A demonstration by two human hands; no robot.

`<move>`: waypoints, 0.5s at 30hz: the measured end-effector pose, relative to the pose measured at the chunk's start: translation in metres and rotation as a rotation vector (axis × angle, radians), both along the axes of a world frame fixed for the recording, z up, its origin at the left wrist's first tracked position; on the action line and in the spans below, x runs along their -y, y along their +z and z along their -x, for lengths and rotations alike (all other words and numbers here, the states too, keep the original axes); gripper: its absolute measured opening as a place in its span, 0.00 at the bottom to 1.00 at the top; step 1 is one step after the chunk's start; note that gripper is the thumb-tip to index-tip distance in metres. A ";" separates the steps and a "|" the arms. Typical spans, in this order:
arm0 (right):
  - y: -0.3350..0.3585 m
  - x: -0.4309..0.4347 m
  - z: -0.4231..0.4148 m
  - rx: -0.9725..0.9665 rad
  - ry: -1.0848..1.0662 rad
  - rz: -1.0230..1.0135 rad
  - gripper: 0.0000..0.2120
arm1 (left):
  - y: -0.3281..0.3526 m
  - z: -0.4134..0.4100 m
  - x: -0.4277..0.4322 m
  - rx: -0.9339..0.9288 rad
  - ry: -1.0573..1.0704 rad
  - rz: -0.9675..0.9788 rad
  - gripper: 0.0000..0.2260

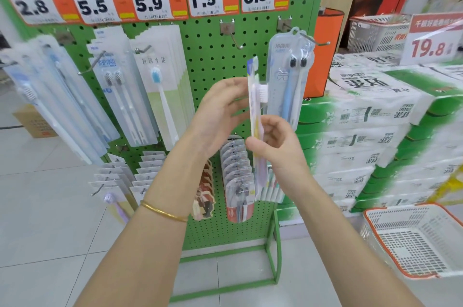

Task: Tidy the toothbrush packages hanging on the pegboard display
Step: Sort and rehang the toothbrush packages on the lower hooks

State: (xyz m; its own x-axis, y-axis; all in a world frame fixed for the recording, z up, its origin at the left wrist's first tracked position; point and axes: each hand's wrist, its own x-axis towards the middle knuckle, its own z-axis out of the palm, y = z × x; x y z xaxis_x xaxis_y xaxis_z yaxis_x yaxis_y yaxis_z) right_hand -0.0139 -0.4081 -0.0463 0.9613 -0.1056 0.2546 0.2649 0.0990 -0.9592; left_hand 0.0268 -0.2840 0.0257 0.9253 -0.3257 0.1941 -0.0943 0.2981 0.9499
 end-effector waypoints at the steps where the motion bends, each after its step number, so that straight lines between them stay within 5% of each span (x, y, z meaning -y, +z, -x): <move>1: 0.005 -0.004 -0.001 0.024 -0.085 0.052 0.26 | 0.001 0.000 -0.001 0.002 0.013 -0.004 0.16; 5: 0.018 -0.017 -0.011 0.103 -0.278 0.182 0.25 | 0.004 -0.002 -0.005 -0.012 0.070 0.033 0.10; 9: 0.022 -0.027 -0.021 0.123 -0.398 0.279 0.26 | 0.005 -0.004 -0.009 -0.001 0.117 0.025 0.17; 15: 0.018 -0.038 -0.033 0.161 -0.525 0.343 0.28 | 0.005 -0.011 -0.012 0.105 0.151 -0.022 0.06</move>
State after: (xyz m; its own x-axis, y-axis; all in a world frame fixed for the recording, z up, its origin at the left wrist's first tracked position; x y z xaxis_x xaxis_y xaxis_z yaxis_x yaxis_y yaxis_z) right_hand 0.0190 -0.3705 -0.0279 0.7508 -0.4385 0.4940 0.3378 -0.3878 -0.8576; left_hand 0.0374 -0.2719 0.0303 0.9391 -0.1900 0.2864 -0.2351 0.2528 0.9385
